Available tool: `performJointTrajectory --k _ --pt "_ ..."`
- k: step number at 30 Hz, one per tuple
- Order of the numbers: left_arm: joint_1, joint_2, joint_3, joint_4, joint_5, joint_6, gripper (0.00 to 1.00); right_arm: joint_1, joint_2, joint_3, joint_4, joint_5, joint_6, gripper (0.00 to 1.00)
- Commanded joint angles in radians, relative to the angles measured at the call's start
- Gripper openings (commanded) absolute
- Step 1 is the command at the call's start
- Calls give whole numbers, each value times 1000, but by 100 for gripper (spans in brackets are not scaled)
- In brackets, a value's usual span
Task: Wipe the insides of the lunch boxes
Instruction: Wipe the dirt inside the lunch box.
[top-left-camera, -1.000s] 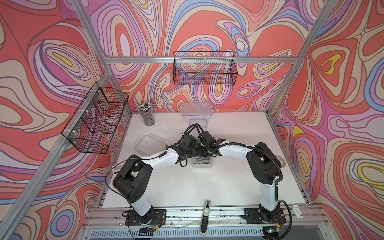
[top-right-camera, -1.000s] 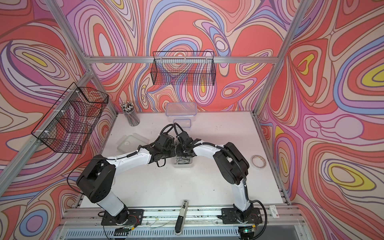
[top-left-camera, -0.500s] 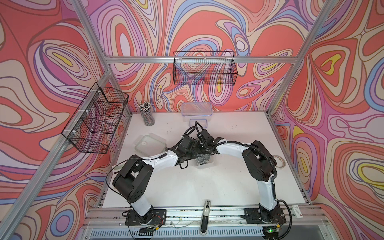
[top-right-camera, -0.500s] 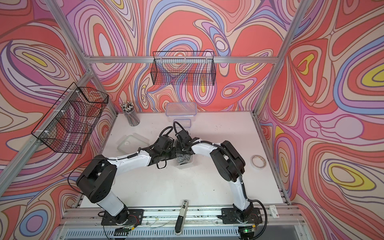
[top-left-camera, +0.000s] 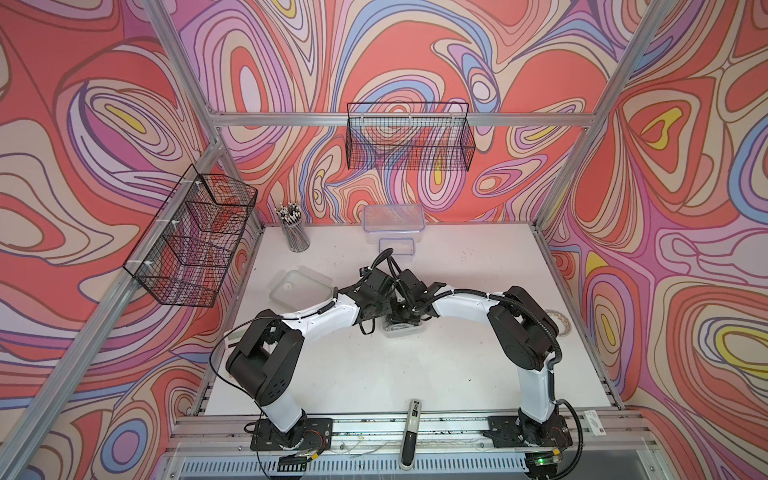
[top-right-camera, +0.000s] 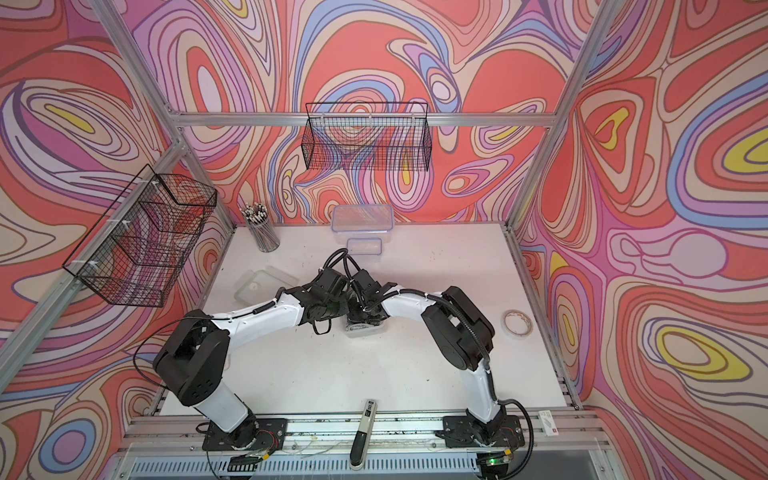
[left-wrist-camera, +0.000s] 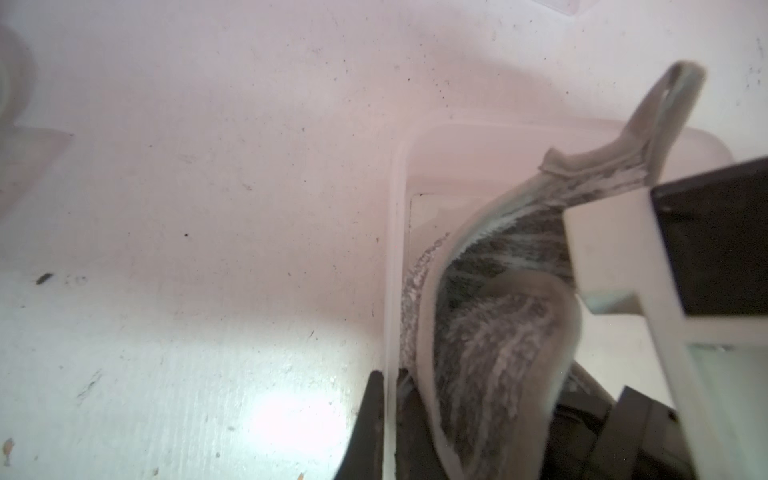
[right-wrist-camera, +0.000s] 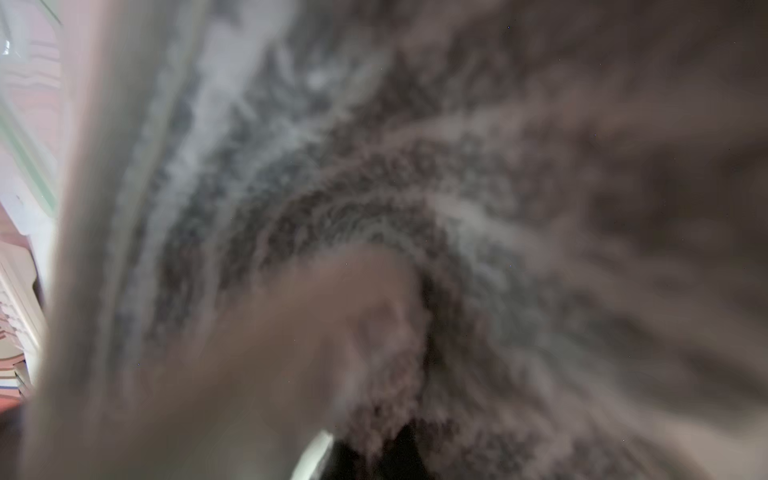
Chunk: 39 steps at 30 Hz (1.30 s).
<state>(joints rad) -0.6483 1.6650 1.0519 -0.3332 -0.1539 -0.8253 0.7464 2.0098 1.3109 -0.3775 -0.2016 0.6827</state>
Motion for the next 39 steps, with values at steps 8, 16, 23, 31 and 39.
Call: performJointTrajectory --k 8,16,23,31,39 --pt "-6 -15 24 -72 -28 56 0 12 2 44 -241 288 -18 0" --pt "-61 0 27 -62 13 85 0 -14 85 159 -240 370 -28 0" --pt "-90 12 26 -43 49 88 0 -47 149 266 -186 381 -32 0" --pt "-98 24 29 -32 49 70 0 -53 173 295 -106 266 -17 0" --pt "-88 28 69 -56 -23 3 0 -51 103 134 29 68 49 0"
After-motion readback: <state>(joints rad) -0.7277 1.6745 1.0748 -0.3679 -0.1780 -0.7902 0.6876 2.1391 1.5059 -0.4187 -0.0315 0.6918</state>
